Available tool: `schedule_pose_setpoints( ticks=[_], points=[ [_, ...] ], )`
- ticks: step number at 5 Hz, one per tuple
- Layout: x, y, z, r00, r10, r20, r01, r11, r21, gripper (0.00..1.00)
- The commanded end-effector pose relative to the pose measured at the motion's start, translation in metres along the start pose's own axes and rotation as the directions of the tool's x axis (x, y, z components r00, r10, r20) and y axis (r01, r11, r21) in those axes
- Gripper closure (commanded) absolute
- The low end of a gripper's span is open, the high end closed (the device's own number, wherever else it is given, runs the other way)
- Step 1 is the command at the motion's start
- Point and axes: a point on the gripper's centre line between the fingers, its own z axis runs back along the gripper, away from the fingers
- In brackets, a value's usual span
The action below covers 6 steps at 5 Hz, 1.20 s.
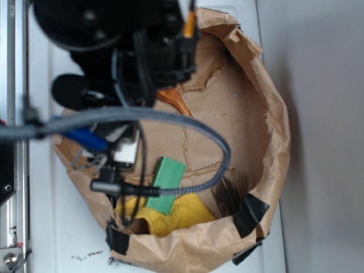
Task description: Grab the shell.
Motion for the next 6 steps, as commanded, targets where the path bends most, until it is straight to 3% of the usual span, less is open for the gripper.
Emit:
schedule_pose_setpoints(
  ticks=[1,2,3,4,5,6],
  points=[
    [0.005,0.003,0.014,0.999,0.015,0.049,-0.016,1.0,0.025,0.0],
    [0.005,0.003,0.014,0.999,0.015,0.049,-0.016,1.0,0.025,0.0],
    [0.02,0.02,-0.016,0.989,-0.138,0.05,0.134,0.988,0.077,0.0],
    [0.024,0.03,-0.049,0.967,-0.246,0.069,0.231,0.957,0.175,0.0],
    [0.019,0.036,-0.078,0.916,-0.4,0.028,0.39,0.906,0.167,0.0],
    [0.017,0.05,-0.093,0.861,-0.508,0.018,0.504,0.858,0.093,0.0]
  ],
)
